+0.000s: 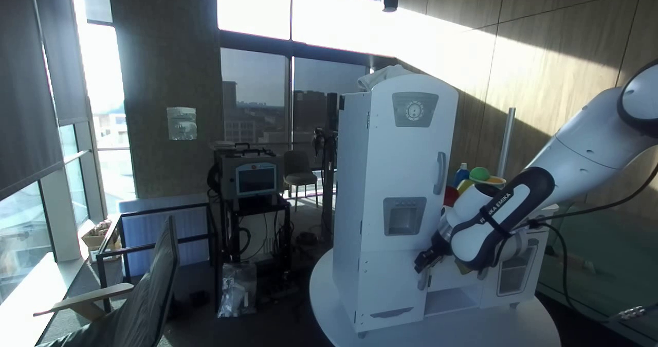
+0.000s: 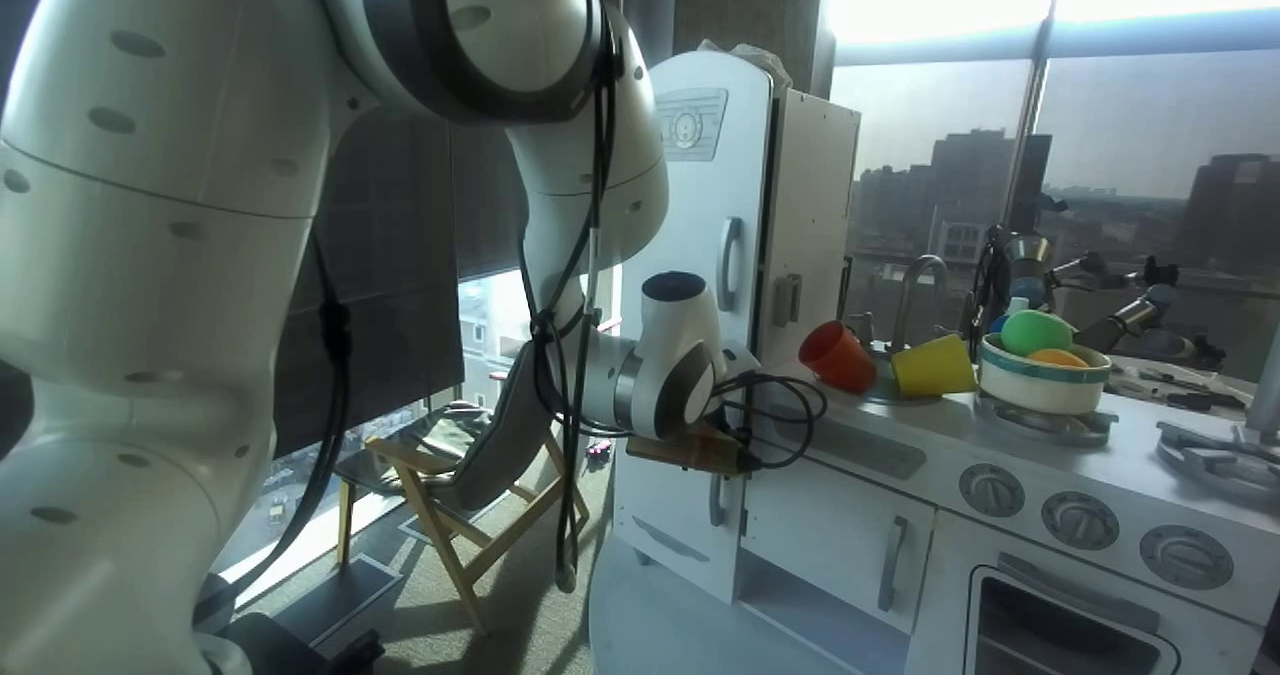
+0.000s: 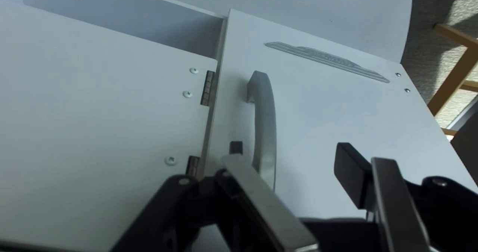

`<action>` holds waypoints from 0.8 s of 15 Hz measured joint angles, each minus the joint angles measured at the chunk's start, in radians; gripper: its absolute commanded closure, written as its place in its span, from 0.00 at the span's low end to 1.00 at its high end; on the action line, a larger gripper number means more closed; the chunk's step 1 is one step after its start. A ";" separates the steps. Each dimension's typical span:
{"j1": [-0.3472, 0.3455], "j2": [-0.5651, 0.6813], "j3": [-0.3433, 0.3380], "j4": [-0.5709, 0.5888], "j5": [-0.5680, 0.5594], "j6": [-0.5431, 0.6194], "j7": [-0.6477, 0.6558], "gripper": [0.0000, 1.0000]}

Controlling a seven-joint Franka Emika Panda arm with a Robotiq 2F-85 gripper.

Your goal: Close the upper cabinet on the left then open the bottom cabinet.

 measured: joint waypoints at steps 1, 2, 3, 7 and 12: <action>0.007 0.000 -0.004 0.002 0.000 0.000 0.004 0.73; 0.011 -0.001 -0.010 0.004 0.000 -0.001 0.007 0.81; 0.013 -0.001 -0.016 0.007 0.000 -0.001 0.009 0.88; 0.019 -0.005 -0.037 0.010 0.000 -0.001 0.027 0.88; 0.061 -0.017 -0.075 0.010 0.000 -0.015 0.099 0.89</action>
